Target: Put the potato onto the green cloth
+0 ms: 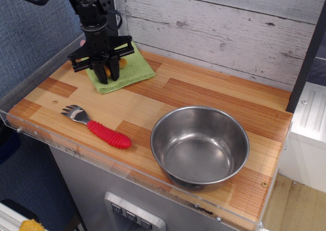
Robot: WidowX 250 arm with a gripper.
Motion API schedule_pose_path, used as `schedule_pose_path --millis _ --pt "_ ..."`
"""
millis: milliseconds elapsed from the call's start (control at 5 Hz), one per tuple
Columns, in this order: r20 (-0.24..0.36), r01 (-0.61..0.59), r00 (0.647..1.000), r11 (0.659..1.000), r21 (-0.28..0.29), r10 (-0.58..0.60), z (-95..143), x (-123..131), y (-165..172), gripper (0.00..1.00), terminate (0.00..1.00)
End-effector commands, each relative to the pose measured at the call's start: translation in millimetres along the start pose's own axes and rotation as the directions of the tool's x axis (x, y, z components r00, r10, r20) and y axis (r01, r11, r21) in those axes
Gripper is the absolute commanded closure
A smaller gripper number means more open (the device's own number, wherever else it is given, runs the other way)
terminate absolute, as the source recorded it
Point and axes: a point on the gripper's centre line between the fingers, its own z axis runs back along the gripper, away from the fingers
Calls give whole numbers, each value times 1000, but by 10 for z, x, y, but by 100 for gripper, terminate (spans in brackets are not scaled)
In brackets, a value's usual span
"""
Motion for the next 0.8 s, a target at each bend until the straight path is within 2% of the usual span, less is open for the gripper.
schedule_pose_path --millis 0,400,600 --pt "23 -30 999 999 23 29 107 -35 50 0 0" --pt "20 -33 999 999 14 33 183 -36 59 0 0" --pt "41 -20 999 1000 -3 21 331 -47 14 0 0"
